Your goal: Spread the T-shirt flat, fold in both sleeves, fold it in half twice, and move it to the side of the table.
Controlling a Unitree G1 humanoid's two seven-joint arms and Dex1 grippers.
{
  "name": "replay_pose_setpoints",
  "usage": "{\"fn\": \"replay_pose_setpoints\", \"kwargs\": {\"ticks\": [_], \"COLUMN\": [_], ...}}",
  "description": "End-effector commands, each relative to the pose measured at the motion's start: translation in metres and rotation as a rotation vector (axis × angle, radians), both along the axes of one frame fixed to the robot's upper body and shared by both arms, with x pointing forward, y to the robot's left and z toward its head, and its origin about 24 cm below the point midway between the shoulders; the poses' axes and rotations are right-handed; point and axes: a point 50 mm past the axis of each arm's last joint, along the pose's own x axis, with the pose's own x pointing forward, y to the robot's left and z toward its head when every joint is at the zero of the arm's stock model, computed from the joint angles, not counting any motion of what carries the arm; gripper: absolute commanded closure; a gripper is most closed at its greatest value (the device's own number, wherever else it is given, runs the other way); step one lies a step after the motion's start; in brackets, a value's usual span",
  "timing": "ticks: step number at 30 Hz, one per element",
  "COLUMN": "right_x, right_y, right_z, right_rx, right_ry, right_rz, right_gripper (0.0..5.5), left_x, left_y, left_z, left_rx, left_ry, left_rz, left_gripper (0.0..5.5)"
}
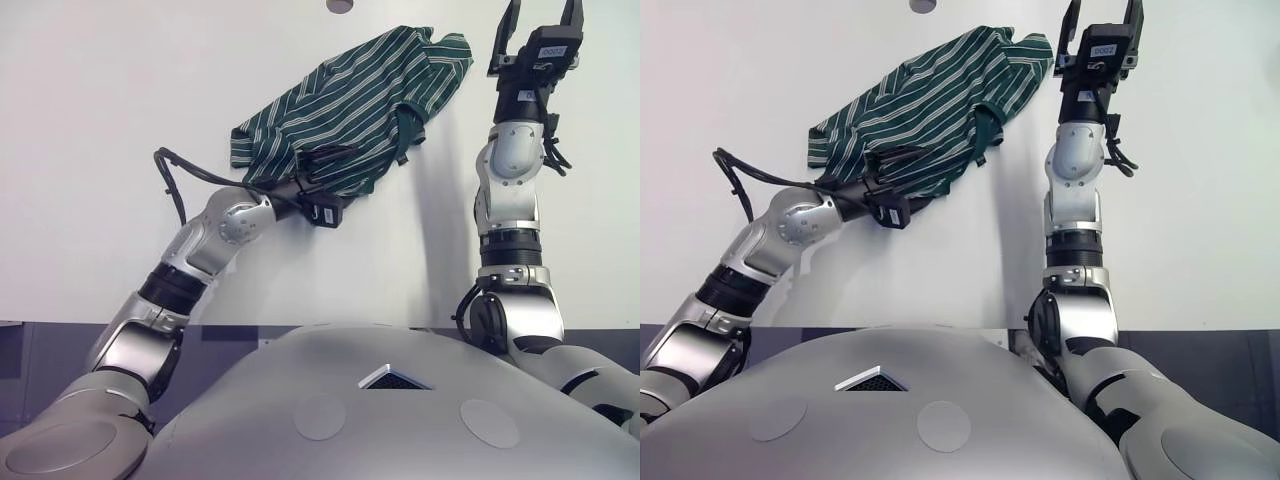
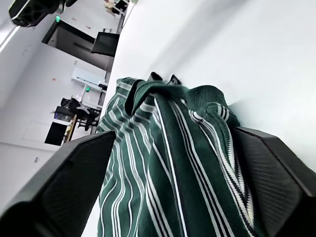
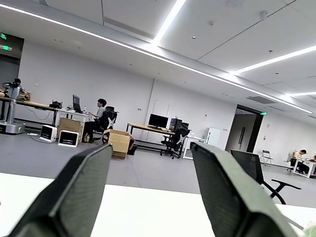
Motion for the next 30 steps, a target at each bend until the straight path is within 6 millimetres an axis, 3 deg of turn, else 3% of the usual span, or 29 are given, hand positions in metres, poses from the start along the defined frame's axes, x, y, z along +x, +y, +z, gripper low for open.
{"fn": "replay_pose_setpoints", "kwargs": {"ticks": [1, 10, 20, 26, 30], "right_x": [0.004, 0.006, 0.006, 0.007, 0.005], "right_y": [-0.003, -0.008, -0.013, -0.015, -0.02], "right_z": [0.006, 0.007, 0.007, 0.009, 0.014], "right_rx": [0.008, 0.016, 0.024, 0.021, -0.112], "right_ry": [-0.014, -0.015, -0.01, -0.014, 0.028], "right_rz": [-0.017, -0.045, -0.056, -0.059, 0.105], "right_gripper": [2.52, 2.52, 2.52, 2.52, 2.52], "left_x": [0.001, 0.0, 0.001, 0.01, 0.024], "left_y": [0.008, 0.014, 0.017, 0.022, 0.036], "left_z": [-0.012, -0.016, -0.021, 0.012, 0.064], "left_rx": [0.077, 0.047, 0.037, -0.15, -0.253], "left_ry": [0.025, 0.02, 0.034, 0.019, -0.036], "left_rz": [-0.003, -0.032, -0.022, 0.002, -0.01], "left_gripper": [1.92, 3.8, 5.43, 5.47, 5.47]}}
